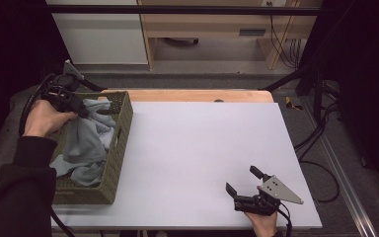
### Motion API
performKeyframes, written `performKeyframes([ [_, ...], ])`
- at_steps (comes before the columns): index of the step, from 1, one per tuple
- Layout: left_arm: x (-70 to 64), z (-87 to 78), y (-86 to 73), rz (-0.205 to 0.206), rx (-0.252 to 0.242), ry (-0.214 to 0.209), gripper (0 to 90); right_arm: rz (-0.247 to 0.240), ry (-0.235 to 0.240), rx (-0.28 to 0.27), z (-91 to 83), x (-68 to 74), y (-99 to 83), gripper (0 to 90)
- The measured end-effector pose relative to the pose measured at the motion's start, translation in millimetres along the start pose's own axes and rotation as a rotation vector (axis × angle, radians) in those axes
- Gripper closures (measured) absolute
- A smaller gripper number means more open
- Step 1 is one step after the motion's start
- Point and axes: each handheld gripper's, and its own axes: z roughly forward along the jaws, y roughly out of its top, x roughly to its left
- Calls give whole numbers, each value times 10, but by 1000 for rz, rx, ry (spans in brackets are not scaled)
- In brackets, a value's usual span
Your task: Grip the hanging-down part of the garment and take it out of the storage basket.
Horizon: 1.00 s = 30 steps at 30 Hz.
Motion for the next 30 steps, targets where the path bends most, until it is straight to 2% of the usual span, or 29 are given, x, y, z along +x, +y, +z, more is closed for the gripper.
performKeyframes([
  [9,-22,-48,2,8,-1,3,790,10,0,10,1,3,0,4],
  [14,-22,-147,-4,13,-17,15,793,5,6,15,12,-1,-3,4],
  [19,-50,-305,0,30,-32,24,794,8,2,19,9,7,7,4],
  [30,-98,-798,17,27,-140,63,796,4,15,12,9,-3,21,4],
])
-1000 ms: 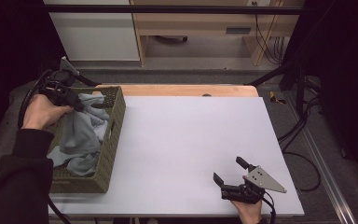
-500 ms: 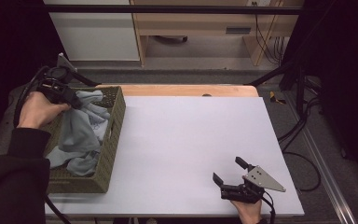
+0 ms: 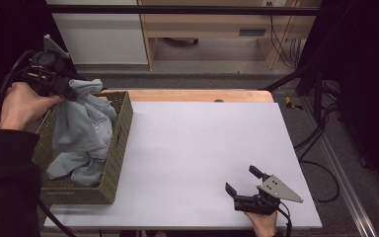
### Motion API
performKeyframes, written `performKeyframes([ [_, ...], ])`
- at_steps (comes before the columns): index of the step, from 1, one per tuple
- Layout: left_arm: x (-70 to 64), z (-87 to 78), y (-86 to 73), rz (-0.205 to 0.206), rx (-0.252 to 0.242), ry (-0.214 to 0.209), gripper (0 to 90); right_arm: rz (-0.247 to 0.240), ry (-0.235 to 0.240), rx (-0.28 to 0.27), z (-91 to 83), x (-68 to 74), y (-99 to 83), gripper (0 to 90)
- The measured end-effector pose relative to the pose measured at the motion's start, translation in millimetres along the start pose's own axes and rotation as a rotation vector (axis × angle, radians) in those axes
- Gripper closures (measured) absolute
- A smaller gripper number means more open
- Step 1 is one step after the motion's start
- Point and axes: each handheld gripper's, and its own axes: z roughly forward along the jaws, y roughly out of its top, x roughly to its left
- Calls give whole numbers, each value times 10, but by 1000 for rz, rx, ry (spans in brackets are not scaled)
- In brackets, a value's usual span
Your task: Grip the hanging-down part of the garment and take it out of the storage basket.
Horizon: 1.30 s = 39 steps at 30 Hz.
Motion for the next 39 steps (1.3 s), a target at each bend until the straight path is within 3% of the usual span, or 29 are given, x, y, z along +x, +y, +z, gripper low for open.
performKeyframes([
  [9,-22,-361,49,-3,-81,11,797,9,11,16,23,16,3,3],
  [15,-16,-523,74,-9,-93,12,797,4,32,21,74,46,21,4],
  [22,-28,-541,132,-4,-77,15,796,-3,90,18,216,150,143,3],
  [39,-30,-517,169,8,-56,14,796,-21,244,-8,985,780,564,6],
])
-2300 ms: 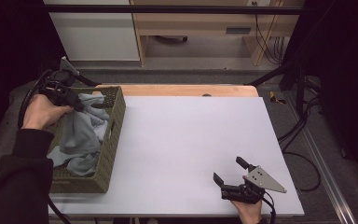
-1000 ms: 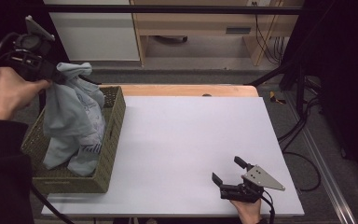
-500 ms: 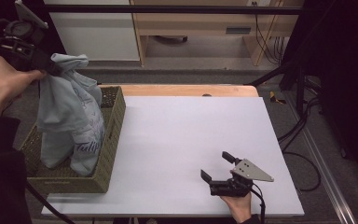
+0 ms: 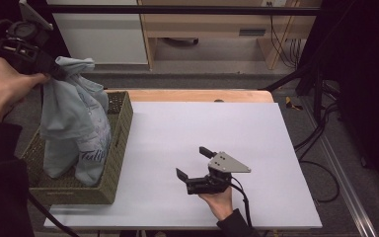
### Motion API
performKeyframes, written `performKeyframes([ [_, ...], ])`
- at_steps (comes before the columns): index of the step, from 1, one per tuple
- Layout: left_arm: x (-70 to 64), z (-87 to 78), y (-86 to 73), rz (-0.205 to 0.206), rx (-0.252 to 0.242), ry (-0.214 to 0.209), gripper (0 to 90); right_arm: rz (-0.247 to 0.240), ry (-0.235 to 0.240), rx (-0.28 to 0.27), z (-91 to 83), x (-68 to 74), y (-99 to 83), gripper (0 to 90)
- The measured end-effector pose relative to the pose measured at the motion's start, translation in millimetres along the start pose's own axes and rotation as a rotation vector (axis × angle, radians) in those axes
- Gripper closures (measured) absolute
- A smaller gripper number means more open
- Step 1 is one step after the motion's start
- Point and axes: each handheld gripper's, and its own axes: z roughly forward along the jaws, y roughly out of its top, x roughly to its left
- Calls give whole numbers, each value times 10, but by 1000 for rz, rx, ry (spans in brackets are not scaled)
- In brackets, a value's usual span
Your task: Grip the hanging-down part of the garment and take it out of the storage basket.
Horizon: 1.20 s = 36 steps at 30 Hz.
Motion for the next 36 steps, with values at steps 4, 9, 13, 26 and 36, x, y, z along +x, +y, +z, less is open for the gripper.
performKeyframes([
  [4,2,16,1,-3,10,-3,796,-16,16,0,206,100,89,11],
  [9,-1,48,8,2,23,-5,795,-17,62,-15,412,222,202,17],
  [13,-10,77,10,10,30,-6,796,-26,86,-10,581,307,267,17],
  [26,-7,118,-9,8,41,-8,796,-22,139,2,1039,524,406,19],
  [36,-3,120,-20,22,40,-16,796,-24,154,2,1337,666,497,26],
])
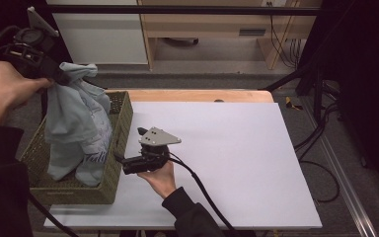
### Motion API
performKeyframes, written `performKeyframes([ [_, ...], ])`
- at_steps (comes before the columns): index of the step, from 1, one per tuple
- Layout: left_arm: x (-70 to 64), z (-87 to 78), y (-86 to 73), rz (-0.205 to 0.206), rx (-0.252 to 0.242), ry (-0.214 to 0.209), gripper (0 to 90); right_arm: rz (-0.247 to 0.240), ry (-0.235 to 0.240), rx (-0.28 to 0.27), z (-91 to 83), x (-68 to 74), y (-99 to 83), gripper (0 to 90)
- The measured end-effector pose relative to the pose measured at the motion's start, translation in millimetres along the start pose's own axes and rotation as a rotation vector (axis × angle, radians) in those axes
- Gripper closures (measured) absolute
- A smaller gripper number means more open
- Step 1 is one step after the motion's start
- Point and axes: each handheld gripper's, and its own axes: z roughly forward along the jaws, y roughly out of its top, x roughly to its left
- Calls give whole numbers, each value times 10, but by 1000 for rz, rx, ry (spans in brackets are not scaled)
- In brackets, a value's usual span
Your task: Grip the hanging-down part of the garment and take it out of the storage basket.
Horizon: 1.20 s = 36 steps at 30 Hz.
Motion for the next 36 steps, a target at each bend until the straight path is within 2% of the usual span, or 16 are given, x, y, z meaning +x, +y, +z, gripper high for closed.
performKeyframes([
  [6,22,7,-10,-3,2,1,796,4,15,1,174,26,2,27],
  [9,27,11,-13,-4,2,3,796,8,17,18,251,54,16,29],
  [12,28,11,-10,-3,-1,1,796,29,33,17,330,84,19,31],
  [15,23,12,-8,-4,0,2,796,20,46,23,408,117,-3,35],
  [21,31,-6,-21,-2,-4,4,796,11,51,74,600,174,-62,49],
  [26,30,6,-17,1,-3,3,796,28,55,107,746,203,-120,70],
  [29,26,18,-13,1,-1,0,796,13,52,124,819,215,-138,83],
  [33,22,29,-10,4,2,1,796,13,45,145,882,222,-162,162],
  [36,12,31,-11,7,3,-1,796,16,53,173,916,208,-193,254],
])
